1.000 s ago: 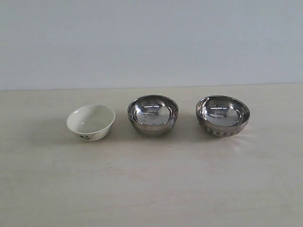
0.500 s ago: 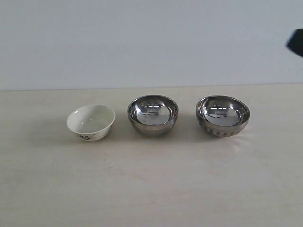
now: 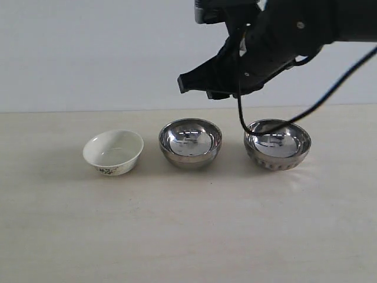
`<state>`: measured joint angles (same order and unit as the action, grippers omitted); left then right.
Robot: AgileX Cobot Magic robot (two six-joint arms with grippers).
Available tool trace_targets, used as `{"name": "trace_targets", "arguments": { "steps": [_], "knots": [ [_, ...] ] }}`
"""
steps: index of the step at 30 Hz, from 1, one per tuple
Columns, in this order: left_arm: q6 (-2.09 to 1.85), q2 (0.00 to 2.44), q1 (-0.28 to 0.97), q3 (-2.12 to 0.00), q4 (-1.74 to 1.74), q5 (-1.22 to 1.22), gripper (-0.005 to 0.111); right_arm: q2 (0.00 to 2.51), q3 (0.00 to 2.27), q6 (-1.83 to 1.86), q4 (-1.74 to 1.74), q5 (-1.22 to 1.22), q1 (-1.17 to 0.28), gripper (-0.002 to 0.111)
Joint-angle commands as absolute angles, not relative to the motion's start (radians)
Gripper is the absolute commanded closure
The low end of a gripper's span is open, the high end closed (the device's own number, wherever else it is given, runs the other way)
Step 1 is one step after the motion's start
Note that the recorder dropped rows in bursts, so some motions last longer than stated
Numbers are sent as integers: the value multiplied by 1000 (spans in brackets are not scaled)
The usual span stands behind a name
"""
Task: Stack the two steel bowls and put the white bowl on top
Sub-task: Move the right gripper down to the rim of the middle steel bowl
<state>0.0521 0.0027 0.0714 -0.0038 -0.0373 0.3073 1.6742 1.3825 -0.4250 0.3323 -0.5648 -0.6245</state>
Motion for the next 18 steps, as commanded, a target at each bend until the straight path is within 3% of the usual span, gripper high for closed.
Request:
{"name": "trace_targets", "arguments": {
  "steps": [1,8,18],
  "knots": [
    [53,0,69,0,-36,307,103,1804,1543,-436,353,-651,-587,75],
    [53,0,69,0,-36,307,103,1967,1710,-323,244,-703,-511,75],
    [53,0,69,0,-36,307,103,2169,1833,-270,219,-683,-509,75]
  ]
}}
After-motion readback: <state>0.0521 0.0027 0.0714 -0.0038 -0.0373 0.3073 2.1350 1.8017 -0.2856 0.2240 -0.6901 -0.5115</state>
